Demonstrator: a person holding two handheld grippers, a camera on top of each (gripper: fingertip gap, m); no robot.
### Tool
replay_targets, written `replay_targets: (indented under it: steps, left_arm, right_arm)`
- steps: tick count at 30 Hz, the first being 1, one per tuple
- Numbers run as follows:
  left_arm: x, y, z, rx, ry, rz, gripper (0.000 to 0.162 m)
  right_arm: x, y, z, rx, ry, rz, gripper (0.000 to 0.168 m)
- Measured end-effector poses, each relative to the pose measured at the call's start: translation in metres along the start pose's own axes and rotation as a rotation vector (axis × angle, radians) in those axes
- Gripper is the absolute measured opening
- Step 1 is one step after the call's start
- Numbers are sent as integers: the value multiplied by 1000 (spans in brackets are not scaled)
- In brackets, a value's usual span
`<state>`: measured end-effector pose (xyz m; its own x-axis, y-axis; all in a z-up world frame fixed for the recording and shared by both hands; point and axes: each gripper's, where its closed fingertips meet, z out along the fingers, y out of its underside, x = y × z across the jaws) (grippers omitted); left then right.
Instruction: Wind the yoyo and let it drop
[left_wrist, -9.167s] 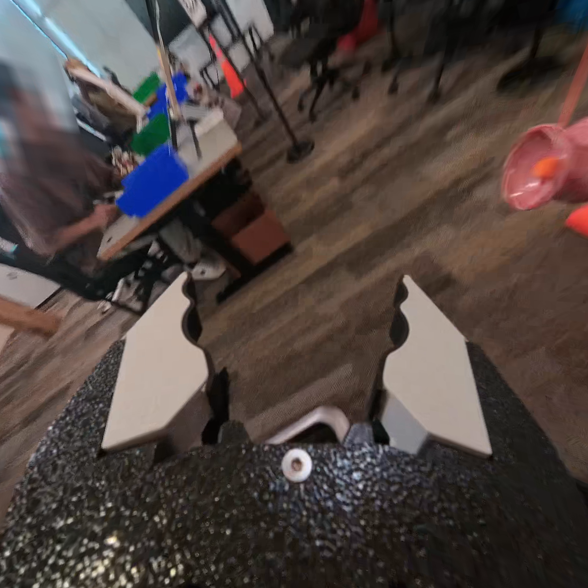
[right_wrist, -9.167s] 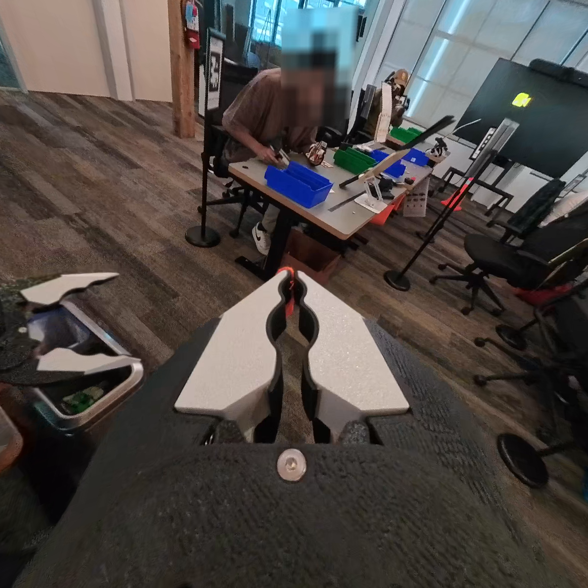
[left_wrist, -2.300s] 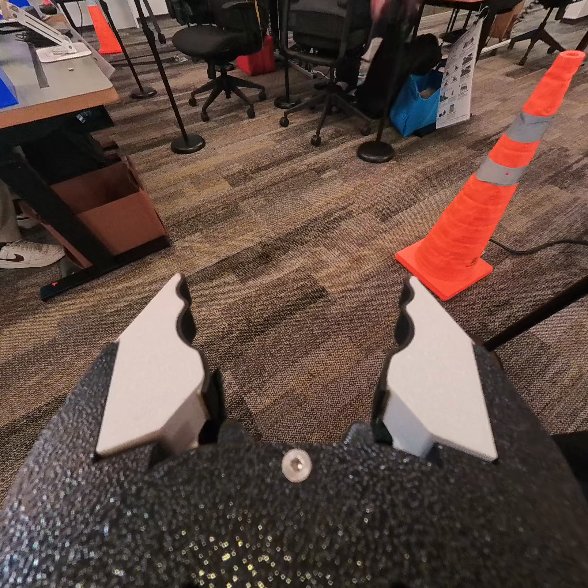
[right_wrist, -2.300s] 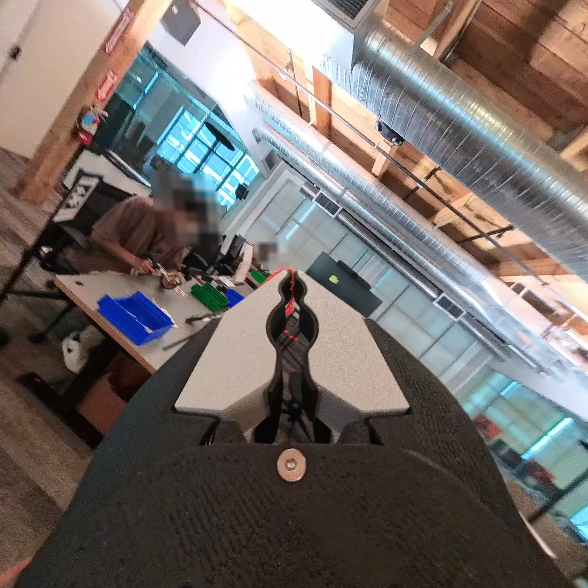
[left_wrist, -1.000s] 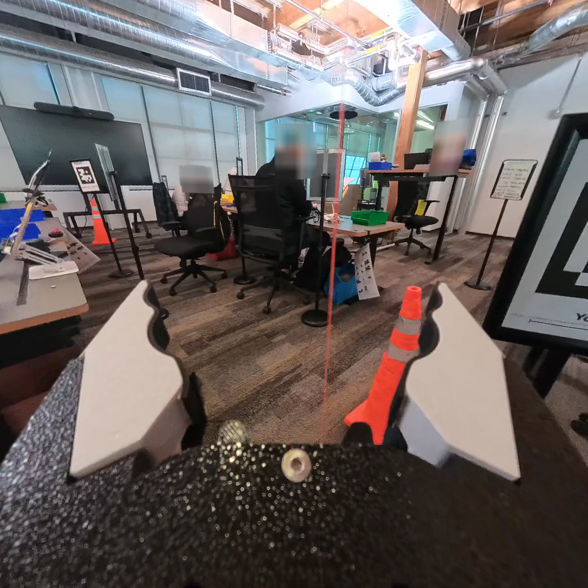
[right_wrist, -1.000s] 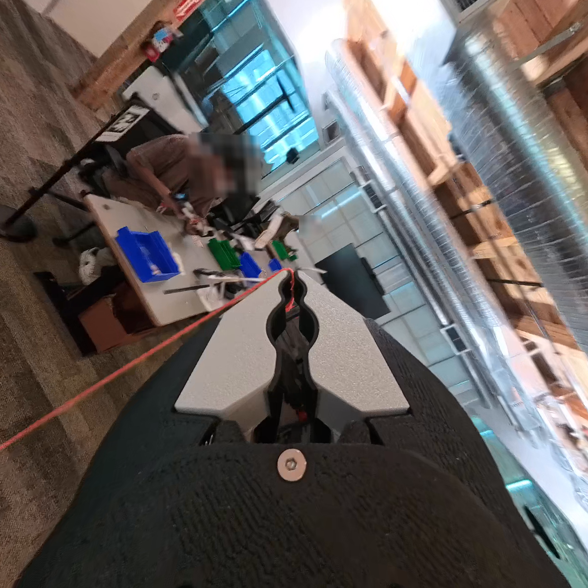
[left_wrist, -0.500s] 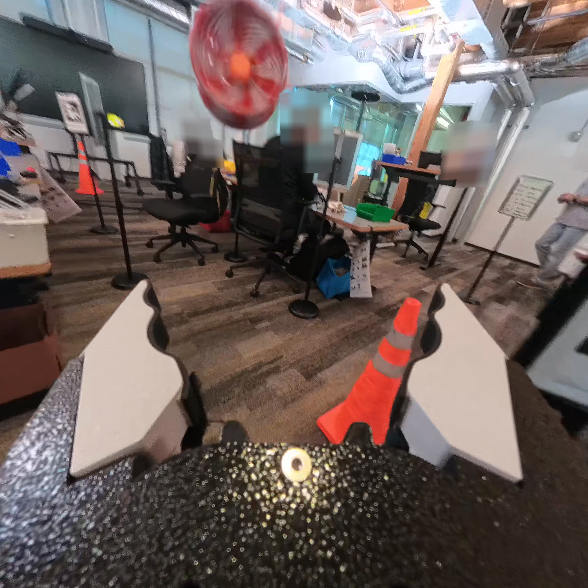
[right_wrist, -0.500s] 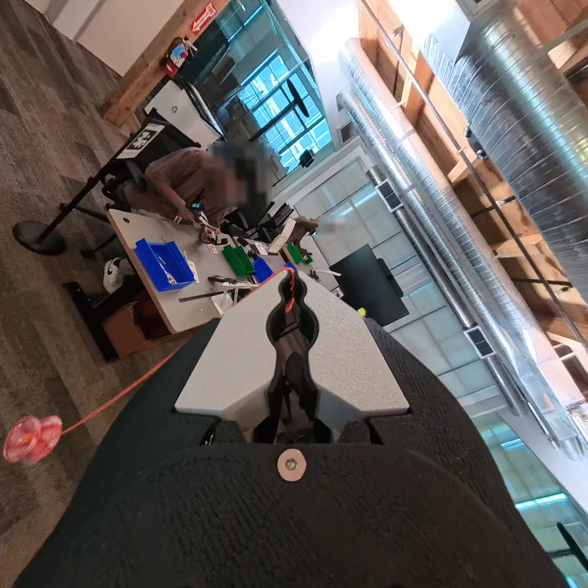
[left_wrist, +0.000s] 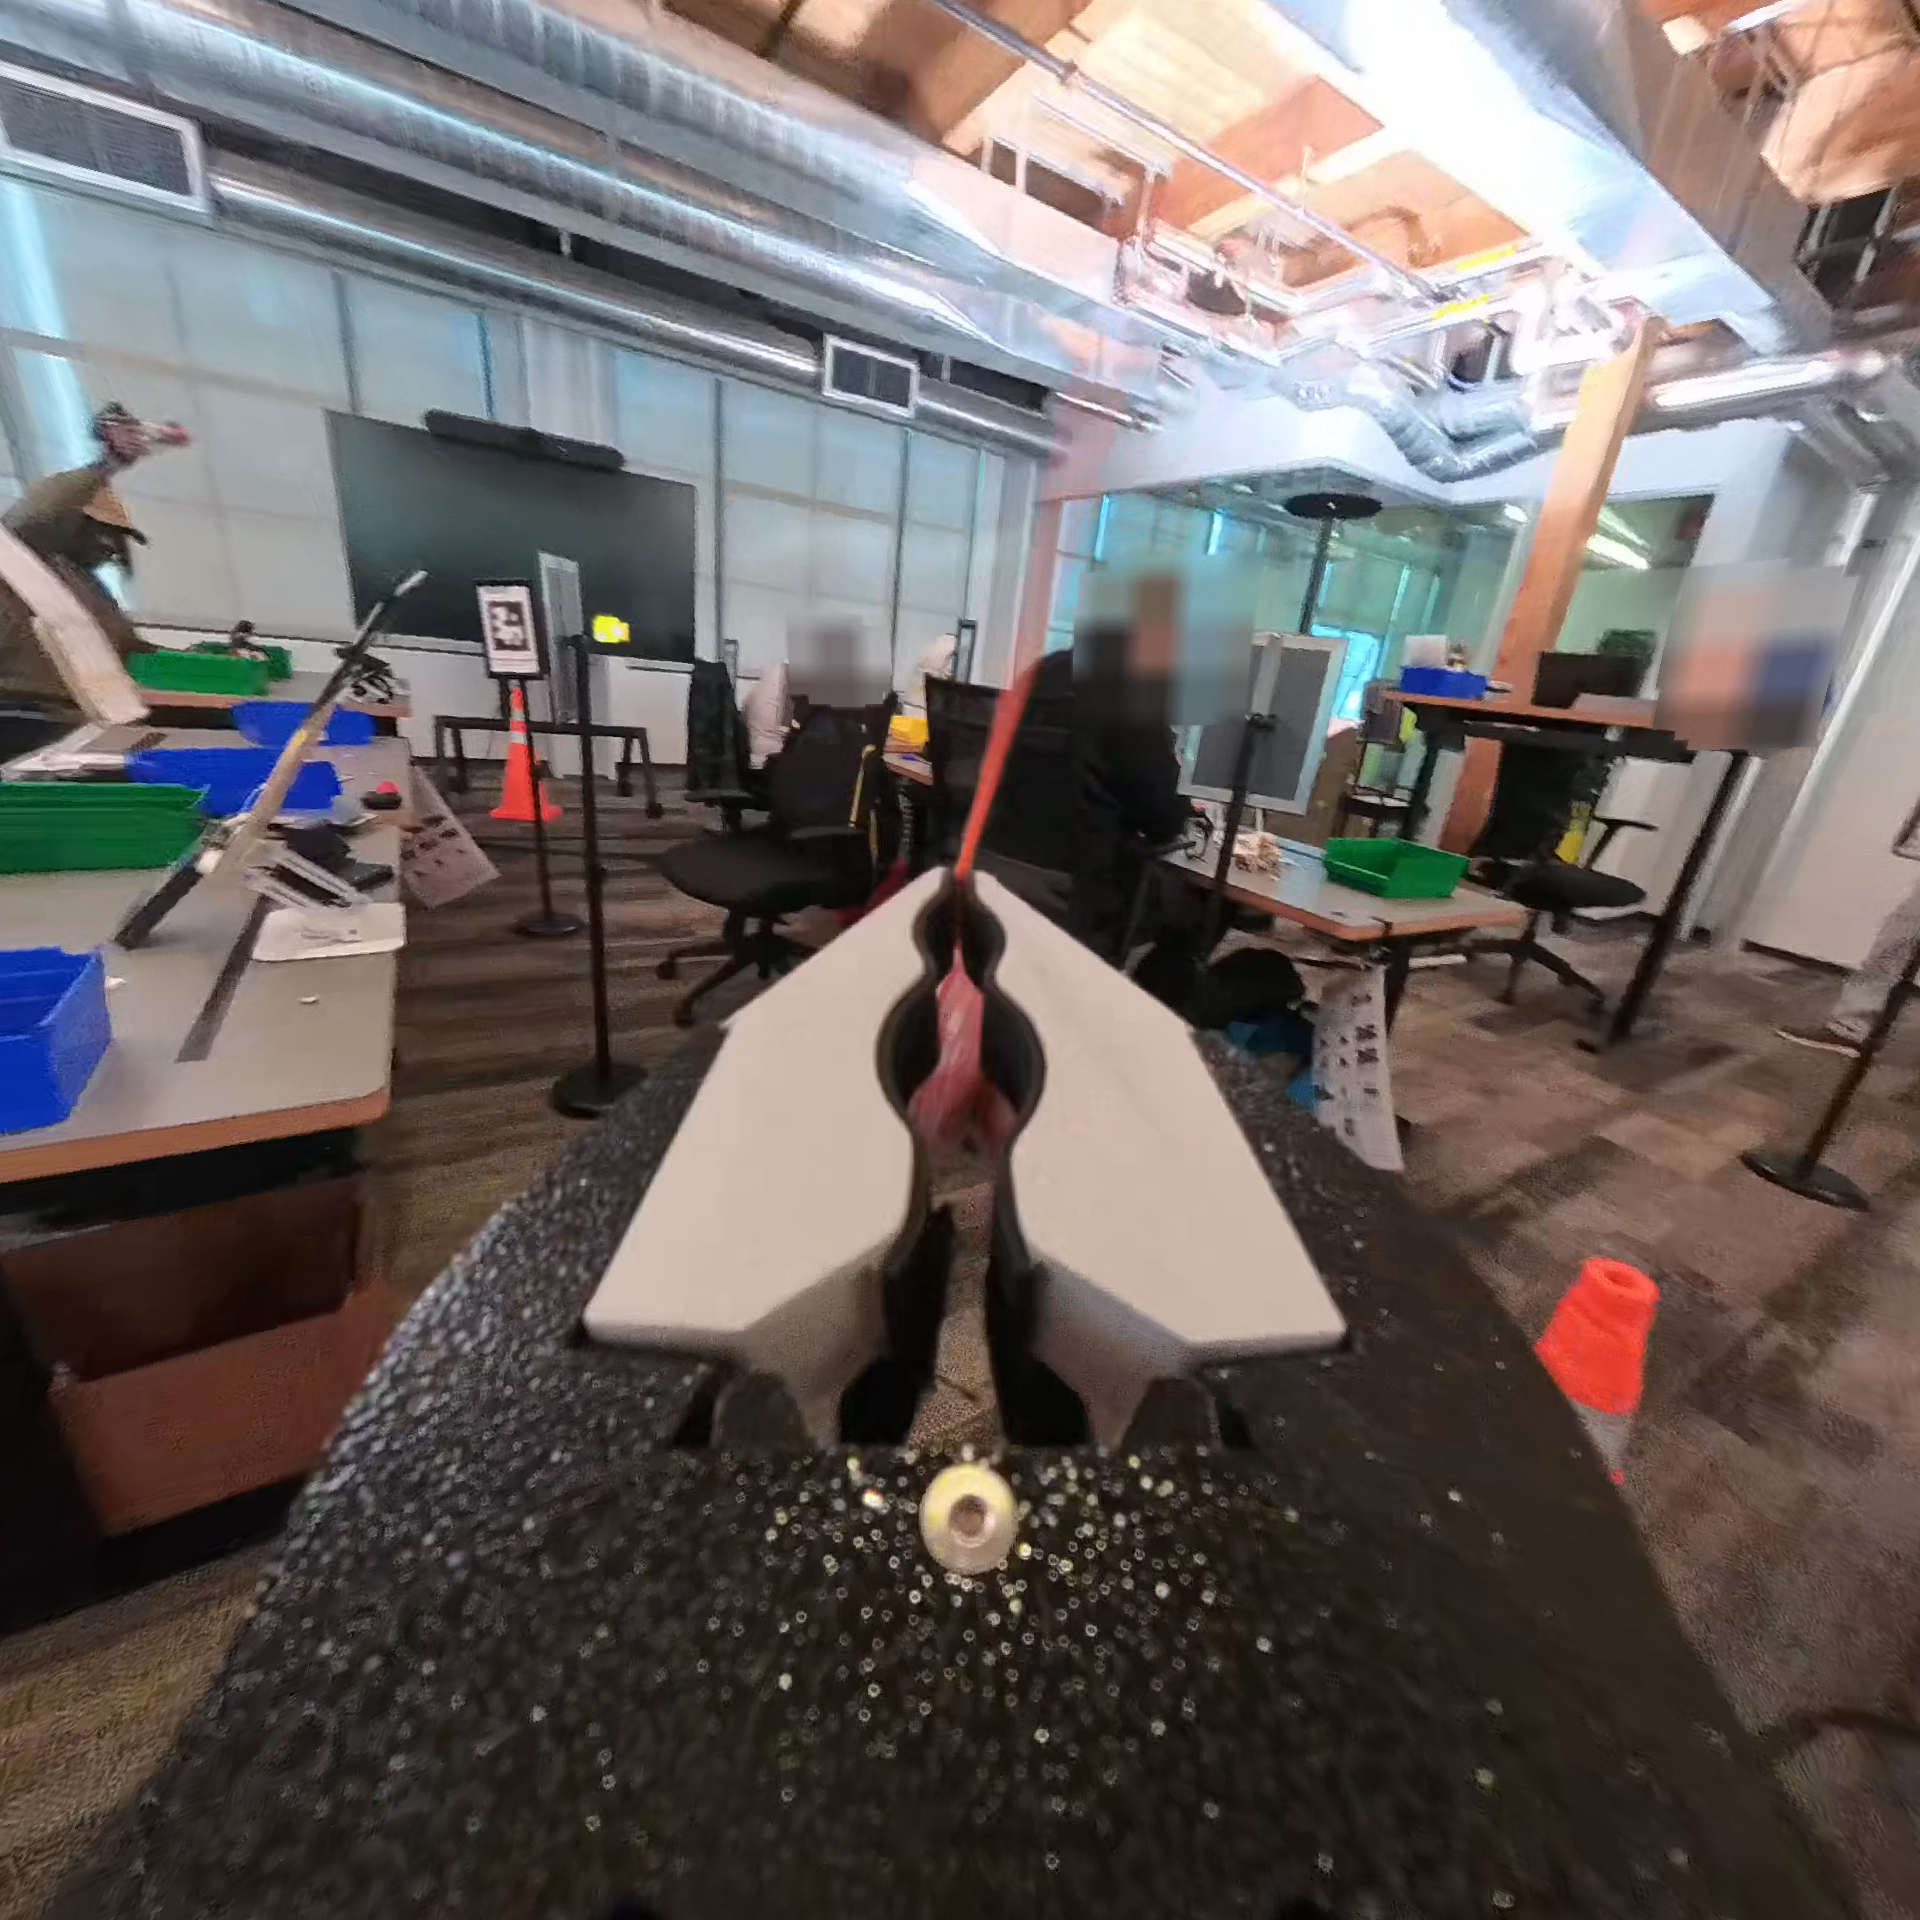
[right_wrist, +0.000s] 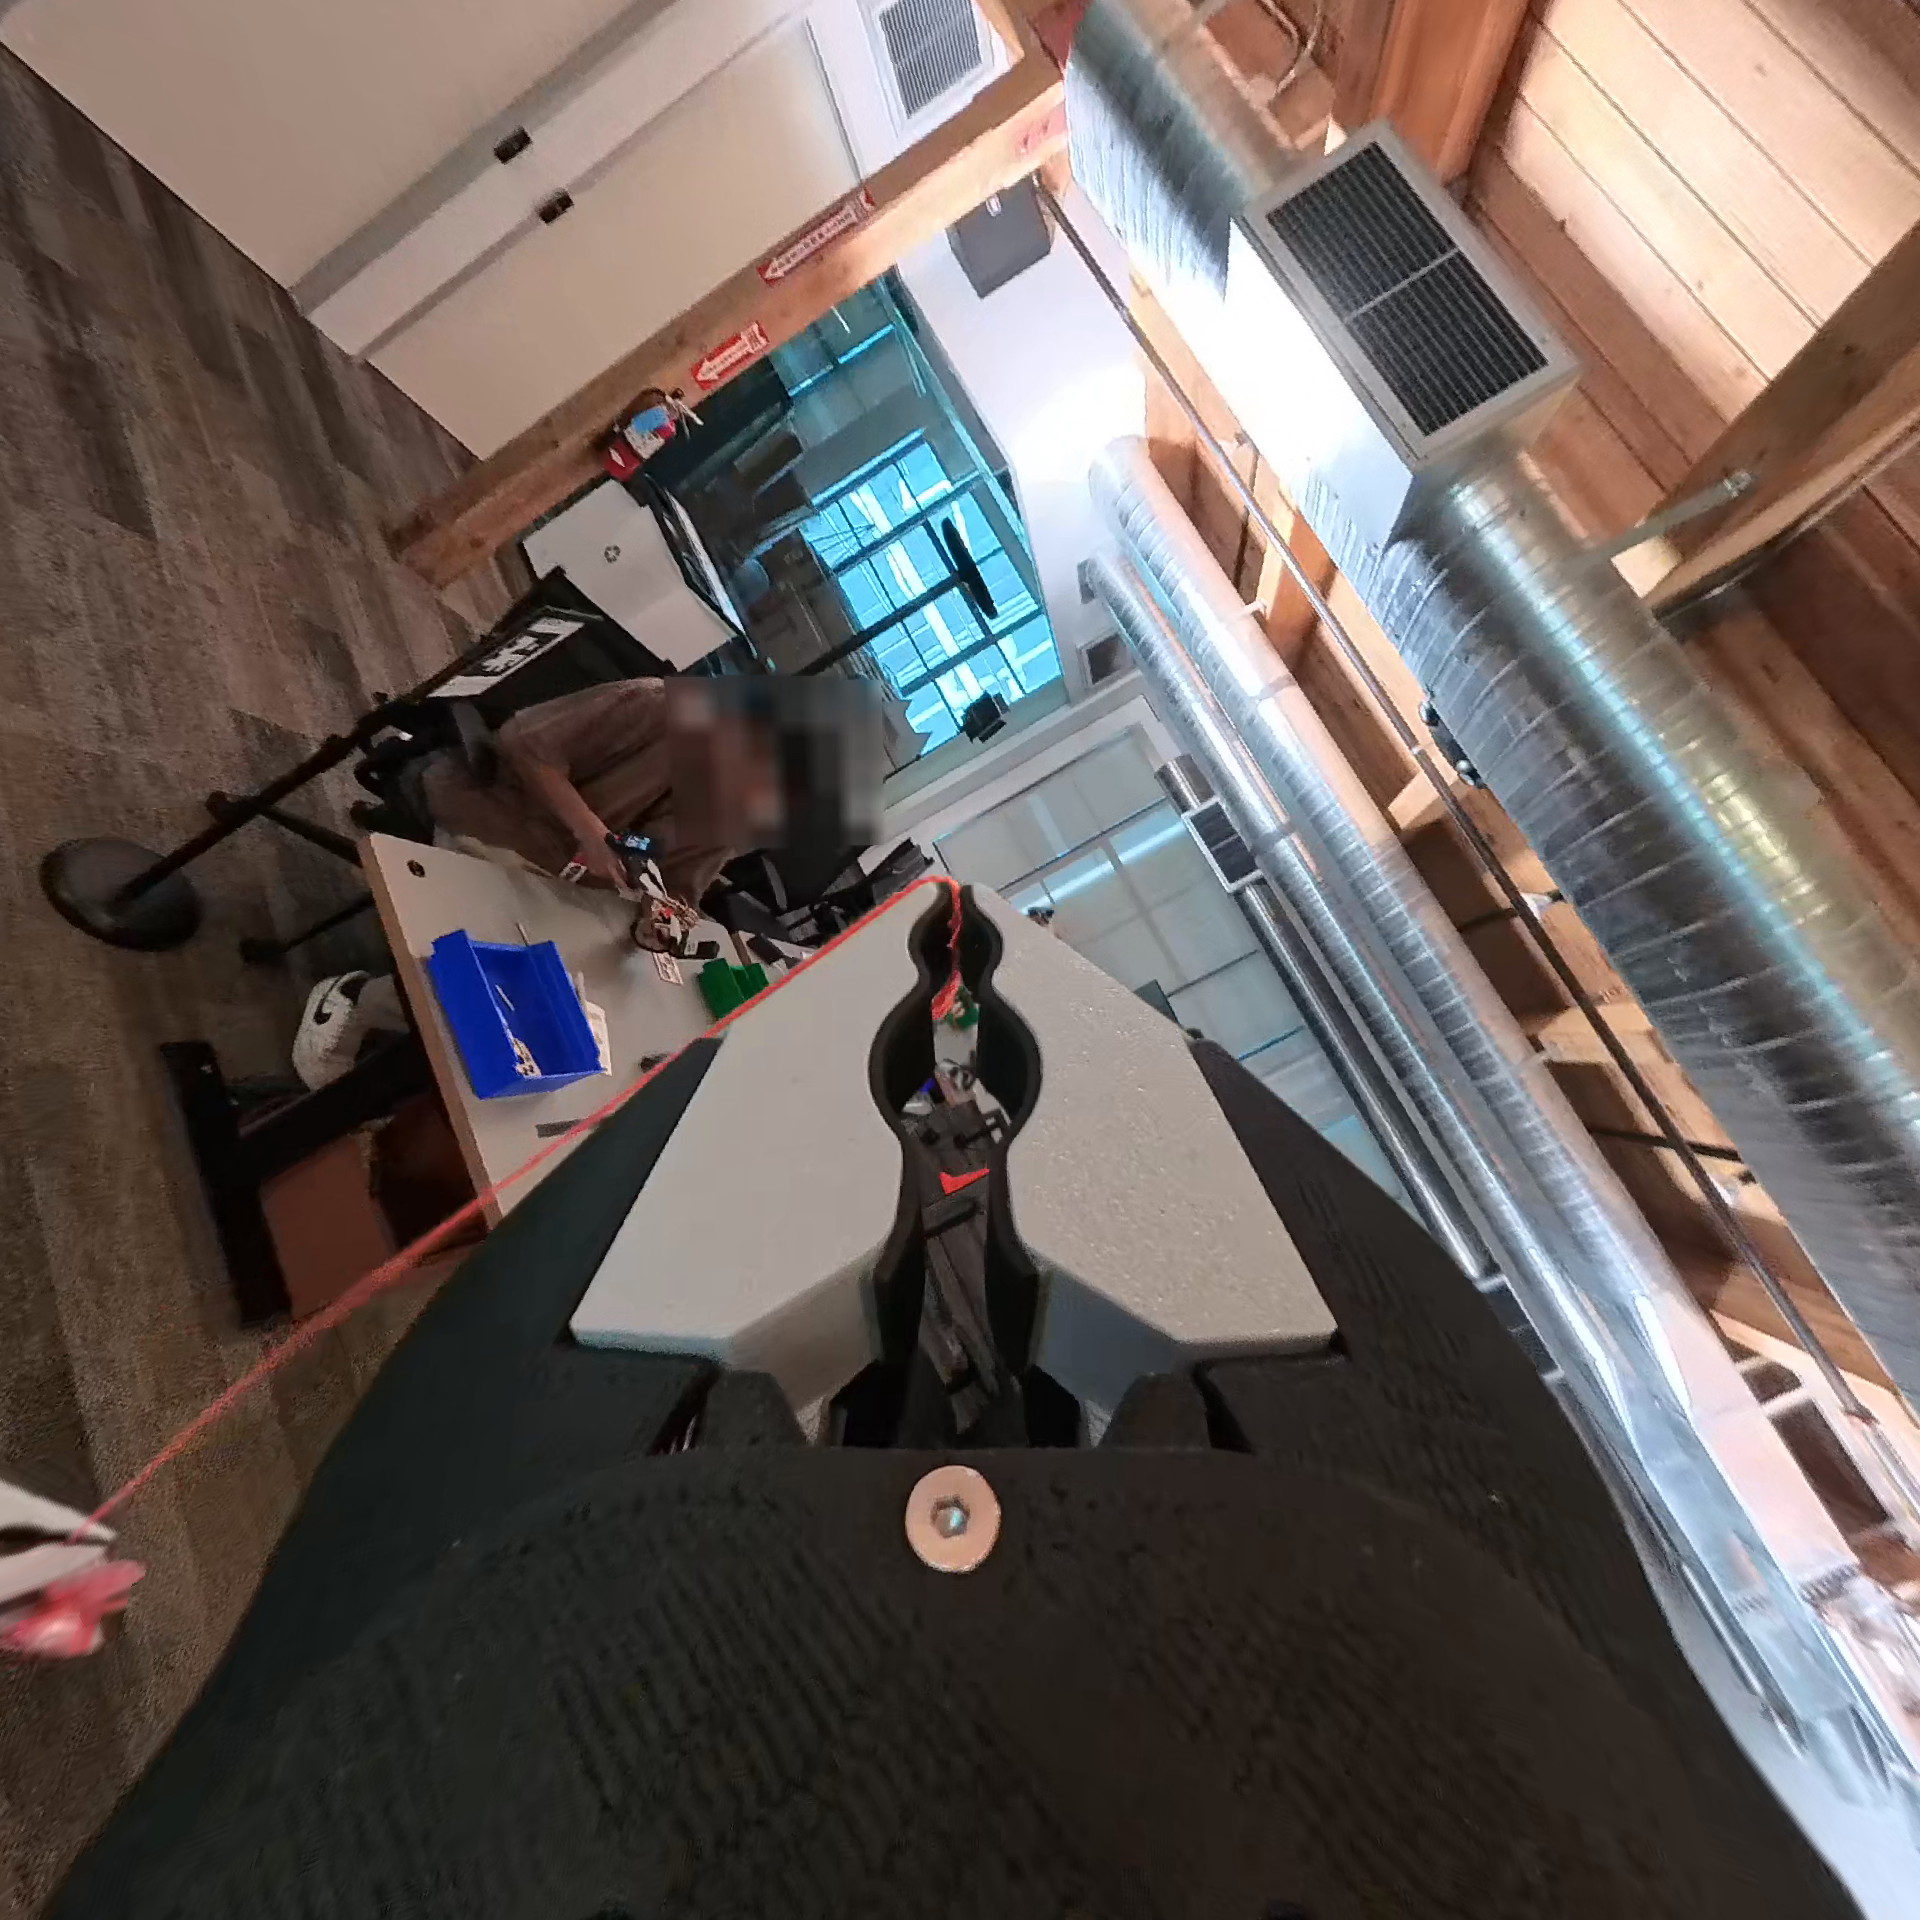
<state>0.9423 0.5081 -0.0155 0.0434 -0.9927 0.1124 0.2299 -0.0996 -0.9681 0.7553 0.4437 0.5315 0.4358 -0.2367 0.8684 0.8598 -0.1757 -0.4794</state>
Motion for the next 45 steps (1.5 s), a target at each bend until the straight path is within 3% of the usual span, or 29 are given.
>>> replay_targets:
  steps: [5,10,15,20,24,27,31,37,45]
  left_arm:
    - [-29,-7,-31,-3,-104,113,0]
    - [-79,-53,-98,58,-204,85,0]
    - [-101,-151,-173,168,-223,98,0]
    - [-93,-292,-248,287,-246,237,0]
    - [-101,-388,-307,231,-367,335,0]
    - [-121,-422,-350,127,-515,365,0]
    - [-135,-423,-411,-4,-691,366,0]
    - [-125,-372,-486,-114,-768,263,0]
    - [-131,-299,-560,-139,-738,46,0]
  right_arm:
    - [-8,-17,2,22,-21,-39,0]
    - [-6,-66,-1,158,-42,-13,0]
    - [31,-133,-23,382,51,50,0]
    - [88,-190,-88,683,110,222,0]
    - [98,-208,-117,855,44,316,0]
    - [82,-211,-109,895,-33,335,0]
    - [43,-206,-87,929,-150,348,0]
    - [-21,-209,-59,952,-336,401,0]
    - [-87,-268,-53,999,-487,441,0]
